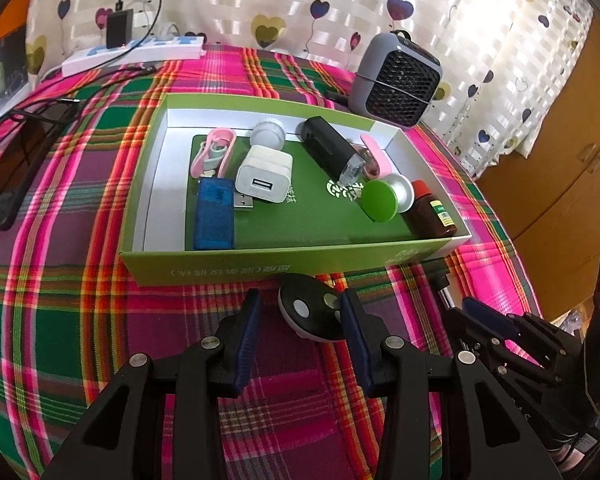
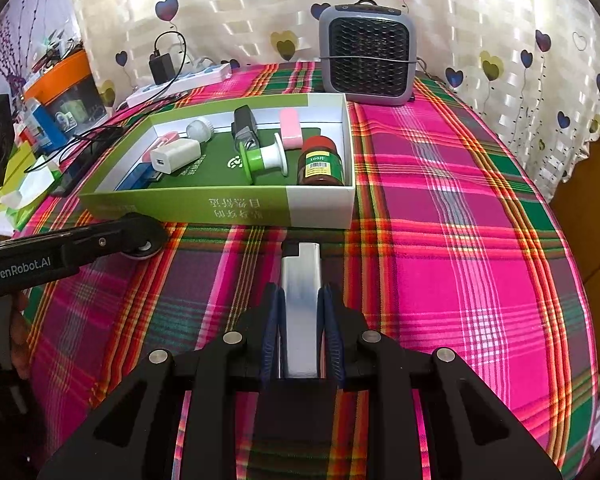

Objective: Organize rigid objects
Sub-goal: 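Close the left tool on the black round case beside the box, then carry the white bar with the right tool while the left tool carries the black case into the box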

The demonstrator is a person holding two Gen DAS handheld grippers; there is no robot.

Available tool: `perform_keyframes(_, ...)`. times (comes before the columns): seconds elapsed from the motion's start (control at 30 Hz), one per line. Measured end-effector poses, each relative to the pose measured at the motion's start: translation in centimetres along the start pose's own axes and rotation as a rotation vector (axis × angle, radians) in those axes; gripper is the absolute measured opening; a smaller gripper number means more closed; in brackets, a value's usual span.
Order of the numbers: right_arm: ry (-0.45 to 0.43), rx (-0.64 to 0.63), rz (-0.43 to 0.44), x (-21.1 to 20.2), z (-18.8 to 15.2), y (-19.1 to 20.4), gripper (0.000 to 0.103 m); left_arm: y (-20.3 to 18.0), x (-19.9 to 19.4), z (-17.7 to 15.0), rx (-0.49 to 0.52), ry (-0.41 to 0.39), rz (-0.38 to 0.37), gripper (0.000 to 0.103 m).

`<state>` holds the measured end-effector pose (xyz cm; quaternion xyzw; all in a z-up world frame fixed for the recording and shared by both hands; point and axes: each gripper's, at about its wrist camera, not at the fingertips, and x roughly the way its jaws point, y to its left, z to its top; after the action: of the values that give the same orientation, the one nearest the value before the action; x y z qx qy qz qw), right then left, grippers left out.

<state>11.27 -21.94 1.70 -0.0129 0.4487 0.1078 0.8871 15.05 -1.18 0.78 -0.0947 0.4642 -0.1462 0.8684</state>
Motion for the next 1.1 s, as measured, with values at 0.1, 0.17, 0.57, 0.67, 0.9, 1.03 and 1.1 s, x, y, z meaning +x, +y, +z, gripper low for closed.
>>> perform_keyframes(0.1,0.0,-0.001,-0.001,0.0,0.0,0.0,0.024,0.0,0.0,-0.1,-0.002,-0.001,-0.015,0.029)
perform_keyframes(0.17,0.0,0.0,-0.001,0.0,0.0,0.0,0.024,-0.1,-0.1,-0.1,0.004,-0.003,-0.01,0.029)
perform_keyframes(0.57,0.0,-0.002,-0.002,0.0,-0.1,0.0,0.024,-0.1,-0.5,-0.2,0.002,-0.015,-0.018,0.029)
perform_keyframes(0.67,-0.004,-0.003,0.0,-0.1,0.0,0.0,0.024,-0.2,-1.0,-0.2,0.005,-0.025,-0.023,0.029)
perform_keyframes(0.9,-0.02,-0.014,0.006,-0.6,0.1,0.4,0.024,-0.4,-1.9,-0.2,0.008,-0.042,-0.032,0.029)
perform_keyframes(1.03,-0.033,-0.017,0.011,-1.2,0.3,0.5,0.024,-0.4,-2.6,-0.2,0.008,-0.058,-0.033,0.029)
perform_keyframes(1.1,-0.042,-0.021,0.015,-1.5,0.4,0.6,0.024,-0.5,-3.0,-0.2,0.009,-0.064,-0.035,0.029)
